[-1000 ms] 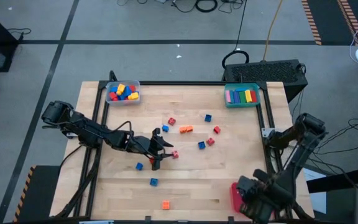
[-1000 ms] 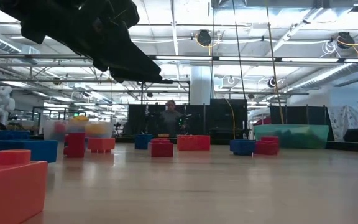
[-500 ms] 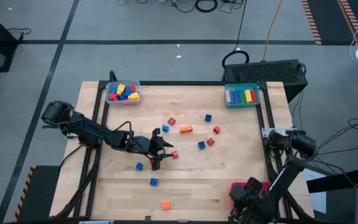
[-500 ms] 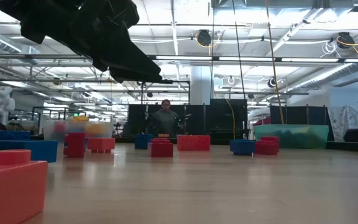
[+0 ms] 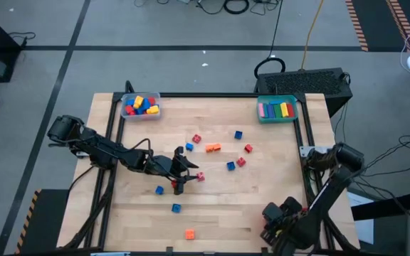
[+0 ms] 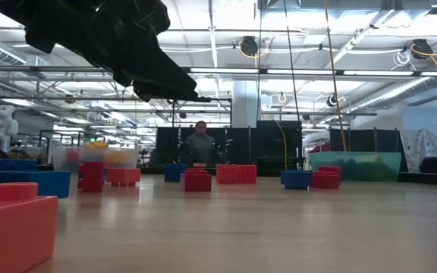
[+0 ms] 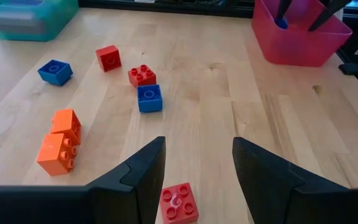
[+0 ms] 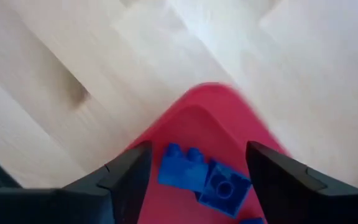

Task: Sort blocks by size
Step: Put the small blue game piece into the red bin

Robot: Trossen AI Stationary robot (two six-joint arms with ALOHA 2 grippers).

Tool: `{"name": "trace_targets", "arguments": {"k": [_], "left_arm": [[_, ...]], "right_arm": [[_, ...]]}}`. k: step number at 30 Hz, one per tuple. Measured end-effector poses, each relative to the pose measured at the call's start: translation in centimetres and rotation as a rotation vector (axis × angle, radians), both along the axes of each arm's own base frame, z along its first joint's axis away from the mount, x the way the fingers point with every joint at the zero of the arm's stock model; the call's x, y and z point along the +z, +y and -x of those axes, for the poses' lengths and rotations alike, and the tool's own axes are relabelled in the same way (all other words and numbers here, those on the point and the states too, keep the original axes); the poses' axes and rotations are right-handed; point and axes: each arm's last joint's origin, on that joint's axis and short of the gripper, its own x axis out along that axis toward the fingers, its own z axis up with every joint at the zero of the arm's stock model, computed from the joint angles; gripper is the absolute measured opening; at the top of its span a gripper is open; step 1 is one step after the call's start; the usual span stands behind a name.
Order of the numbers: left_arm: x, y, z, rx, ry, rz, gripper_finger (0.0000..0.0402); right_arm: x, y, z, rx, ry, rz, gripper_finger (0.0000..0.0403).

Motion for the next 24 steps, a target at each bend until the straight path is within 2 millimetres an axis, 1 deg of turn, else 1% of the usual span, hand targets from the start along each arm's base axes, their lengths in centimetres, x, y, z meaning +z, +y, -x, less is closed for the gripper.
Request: {"name": "trace_targets", "arguments": {"k": [7,13,16,19,22,24], "left_arm": [[0.0,0.0,0.0,-0.004,0.005,0.001,0.019],[-0.1,-0.1,0.0,-0.026,0.008,0.011,0.019],[-0.1,-0.2,0.0,-0.073,0.015,0.034,0.019],[-0.1,-0.3,0.1,-0.081,0.017,0.04,0.019],[-0.1,-0.3,0.1,-0.072,0.018,0.058,0.019],[-0.1,-0.3,0.0,-0.083,0.014,0.034,0.0189]], "right_arm": [[2.3,-1.3,-0.3,-0.022,-0.117,0.005,0.0233],[3.6,-3.5,-1.3,-0.037,-0.16,0.076,0.0227],[3.8,-4.8,-2.2,-0.032,-0.151,0.126,0.0226],[3.8,-6.1,-3.2,-0.009,-0.11,0.167,0.0226],[3.8,-7.7,-4.5,0.021,-0.083,0.197,0.0226],[3.9,-8.9,-5.6,0.05,-0.09,0.242,0.0226]]}}
